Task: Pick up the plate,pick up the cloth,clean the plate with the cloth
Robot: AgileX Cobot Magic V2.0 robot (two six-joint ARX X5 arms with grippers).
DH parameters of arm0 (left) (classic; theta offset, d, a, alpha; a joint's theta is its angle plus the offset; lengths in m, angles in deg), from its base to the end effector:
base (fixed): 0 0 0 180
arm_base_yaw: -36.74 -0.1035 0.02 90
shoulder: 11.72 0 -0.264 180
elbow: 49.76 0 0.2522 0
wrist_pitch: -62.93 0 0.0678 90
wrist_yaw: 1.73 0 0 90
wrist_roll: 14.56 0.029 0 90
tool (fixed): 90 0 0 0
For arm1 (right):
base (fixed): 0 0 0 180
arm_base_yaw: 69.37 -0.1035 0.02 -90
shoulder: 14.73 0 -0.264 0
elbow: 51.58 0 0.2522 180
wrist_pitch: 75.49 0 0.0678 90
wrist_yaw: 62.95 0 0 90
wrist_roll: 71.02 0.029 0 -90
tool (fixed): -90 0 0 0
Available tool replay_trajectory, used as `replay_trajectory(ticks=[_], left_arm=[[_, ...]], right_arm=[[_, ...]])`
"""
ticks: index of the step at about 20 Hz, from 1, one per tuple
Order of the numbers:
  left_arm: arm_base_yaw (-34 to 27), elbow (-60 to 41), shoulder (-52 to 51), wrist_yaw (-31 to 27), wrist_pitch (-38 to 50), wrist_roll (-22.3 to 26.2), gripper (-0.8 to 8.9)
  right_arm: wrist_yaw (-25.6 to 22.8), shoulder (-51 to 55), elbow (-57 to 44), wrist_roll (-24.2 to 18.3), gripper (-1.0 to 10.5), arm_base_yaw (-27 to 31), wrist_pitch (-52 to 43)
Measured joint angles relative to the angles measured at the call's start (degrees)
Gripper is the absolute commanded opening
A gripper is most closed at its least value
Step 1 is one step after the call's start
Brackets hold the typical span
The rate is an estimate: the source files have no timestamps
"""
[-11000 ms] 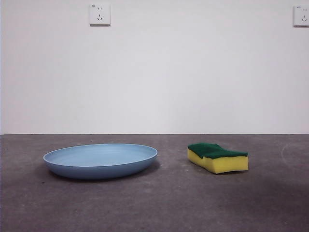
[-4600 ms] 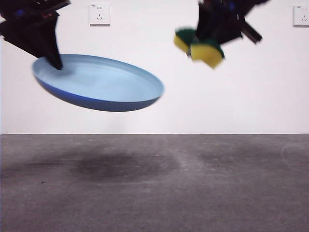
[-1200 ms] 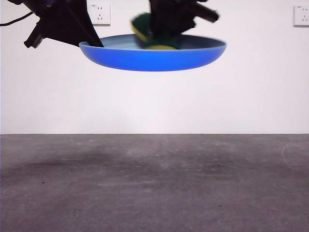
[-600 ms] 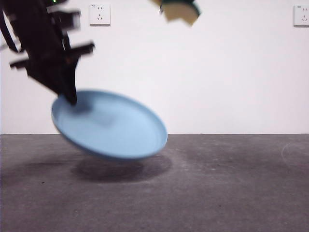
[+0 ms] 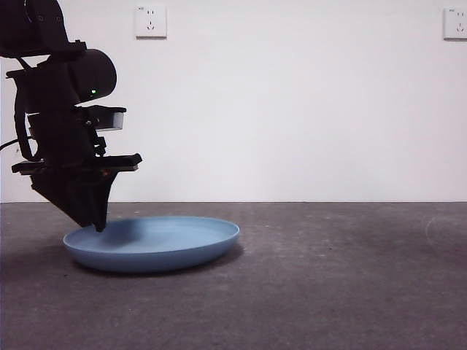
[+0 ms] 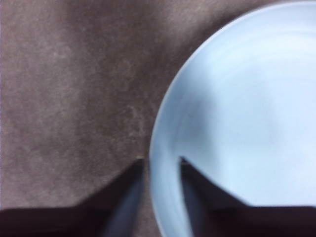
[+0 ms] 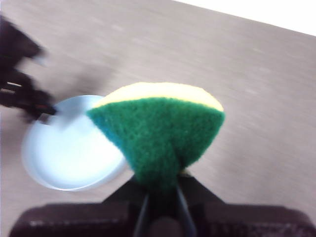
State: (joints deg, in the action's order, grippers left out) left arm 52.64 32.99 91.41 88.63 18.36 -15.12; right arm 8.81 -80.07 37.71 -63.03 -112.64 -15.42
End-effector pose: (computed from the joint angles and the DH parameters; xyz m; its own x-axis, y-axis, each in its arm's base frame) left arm 0.3436 -0.0981 0.1851 0.4055 -0.1220 -0.9059 0.2680 0.9634 -0.0098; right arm 0.1645 0.1424 0.3896 0.7732 0.2980 -0.5599 -0.4027 0.9126 -0.0704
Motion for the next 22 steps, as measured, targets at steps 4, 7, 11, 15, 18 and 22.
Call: replay_trajectory(ticks=[4, 7, 11, 15, 18, 22], left_arm=[[-0.04, 0.0, 0.04, 2.21, -3.5, -0.33, 4.9], [0.07, 0.0, -0.35, 7.1, -5.95, -1.31, 4.9], [1.68, -0.02, -7.1, 7.34, -6.43, -3.13, 4.9], [3.72, -0.02, -17.33, 7.32, -9.29, -3.56, 4.9], [4.83, -0.02, -25.55, 7.32, -11.8, -3.58, 4.9], [6.05, -0.02, -33.66, 7.32, -15.04, -3.58, 4.9]], right_arm=[[-0.44, -0.66, 0.0, 0.0, -0.2, 1.09, 0.17], [0.26, -2.82, 0.0, 0.0, -0.2, 2.43, 0.15], [1.66, -9.46, 0.0, 1.05, -0.2, 5.01, 0.26], [10.75, -19.41, 0.0, 1.73, -0.2, 9.77, 0.13], [12.26, -27.91, 0.0, 1.9, -0.2, 12.24, -2.36], [14.16, -38.23, 0.0, 1.9, -0.2, 14.08, -7.43]])
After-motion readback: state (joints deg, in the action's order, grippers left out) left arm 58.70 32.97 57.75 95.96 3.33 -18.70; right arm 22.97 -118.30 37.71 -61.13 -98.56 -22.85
